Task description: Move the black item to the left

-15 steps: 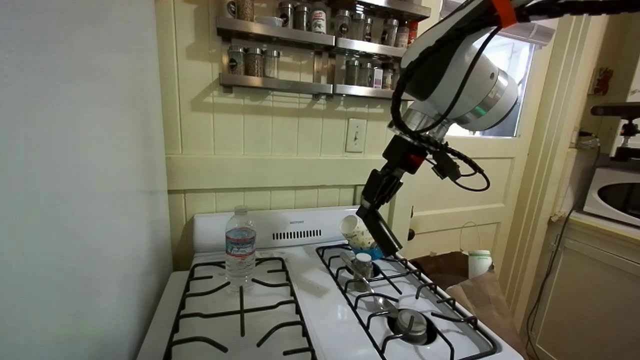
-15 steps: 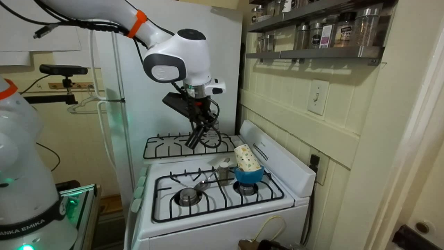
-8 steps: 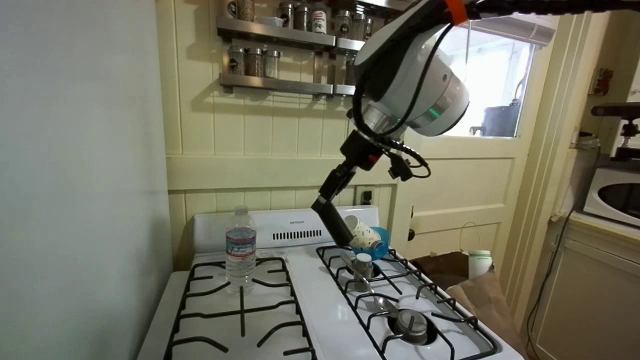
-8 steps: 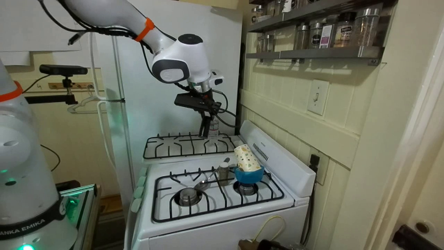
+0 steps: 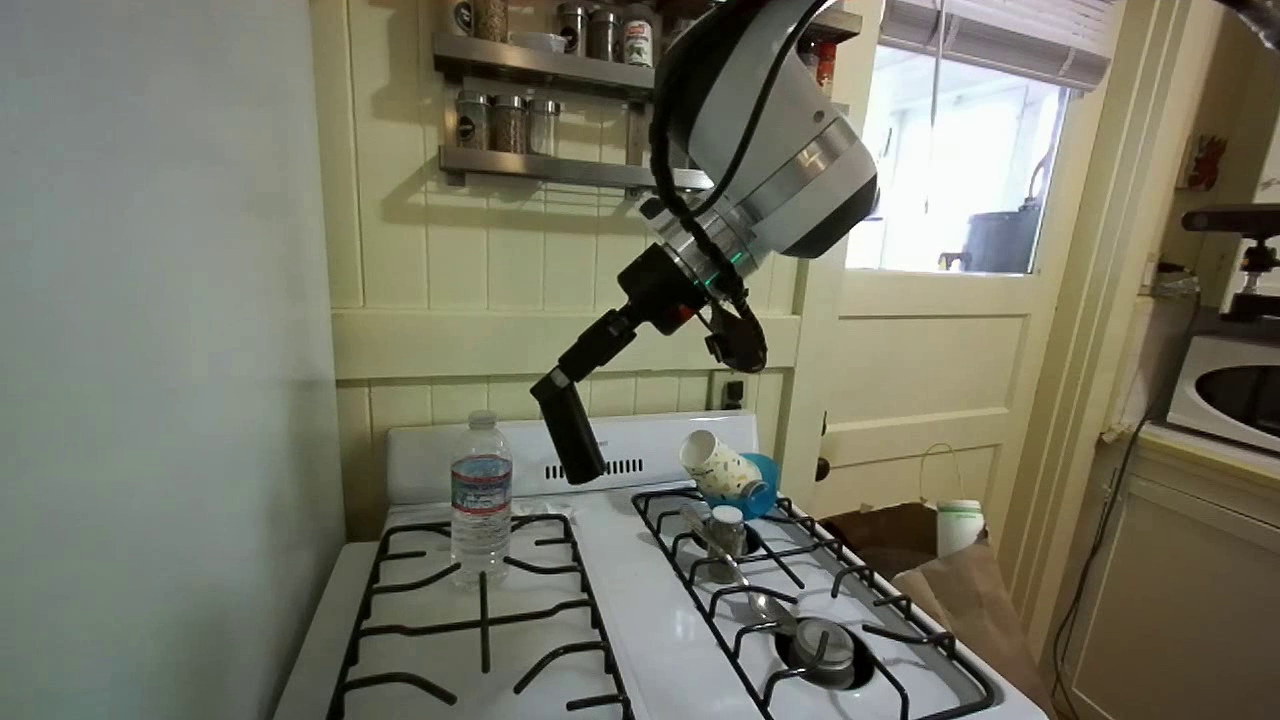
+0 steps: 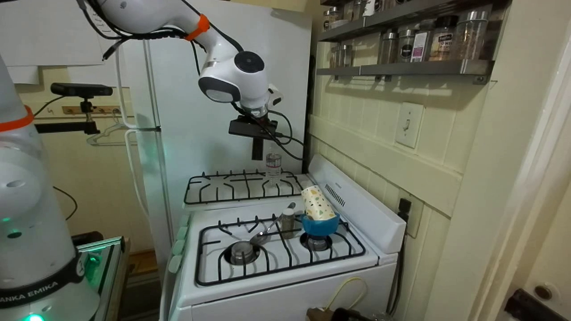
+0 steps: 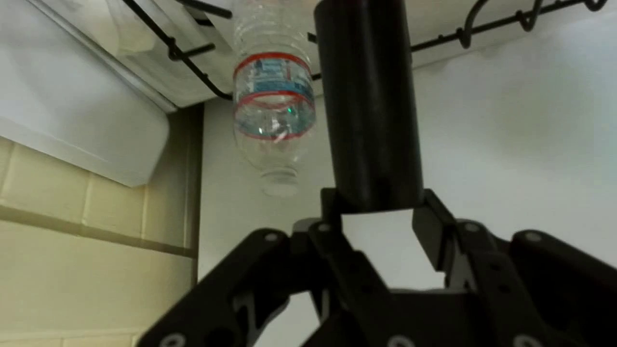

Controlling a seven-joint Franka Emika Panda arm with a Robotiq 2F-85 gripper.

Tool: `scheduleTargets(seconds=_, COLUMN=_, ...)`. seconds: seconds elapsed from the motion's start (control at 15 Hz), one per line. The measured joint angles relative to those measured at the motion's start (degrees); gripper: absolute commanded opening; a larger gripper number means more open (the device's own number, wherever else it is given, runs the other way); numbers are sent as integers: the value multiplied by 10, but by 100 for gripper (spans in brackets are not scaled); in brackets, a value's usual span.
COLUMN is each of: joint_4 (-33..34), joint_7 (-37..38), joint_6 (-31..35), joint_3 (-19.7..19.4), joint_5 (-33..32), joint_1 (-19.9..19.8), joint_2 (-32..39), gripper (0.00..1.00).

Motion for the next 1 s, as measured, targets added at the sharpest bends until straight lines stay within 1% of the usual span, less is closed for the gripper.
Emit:
scheduleTargets(seconds=0.13, joint_4=1, joint_7=-72, joint_6=-67, joint_3=-2, joint_5=48, joint_1=-17, joint_2=1, gripper=17)
scheduleTargets(seconds=0.2, joint_4=0, joint_7=-102, joint_6=-108, joint_3=-4, joint_5=56, joint_1=-29, joint_2=3, gripper=17)
scheduleTargets(seconds=0.4, joint_4=-1, joint_7=-171, joint_6=-229, joint_3=-10, joint_5=46, joint_1=-67, joint_2=18, gripper=17)
scheduleTargets(seconds=0.53, joint_4=0, joint_7=-219, joint_6=-277, joint_3=-11, joint_5=22, joint_1=-87, joint_2=36, gripper=17)
scheduleTargets(seconds=0.6, joint_4=2, joint_7=-232, joint_6=-288, joint_3=-11, joint_5=5, joint_1=-93, joint_2=46, gripper=17)
scheduleTargets(seconds=0.73, joint_4=8, joint_7=-243, joint_6=-282, joint_3=-8, joint_5=-23, joint_1=-99, joint_2=68, gripper=17)
scheduleTargets(seconds=0.93, joint_4=25, joint_7=-239, joint_6=-217, joint_3=11, joint_5=-43, joint_1=-96, joint_2=98, gripper=17)
scheduleTargets(seconds=1.0, joint_4=32, joint_7=-234, joint_6=-196, joint_3=20, joint_5=-43, joint_1=-93, joint_2=108, gripper=42)
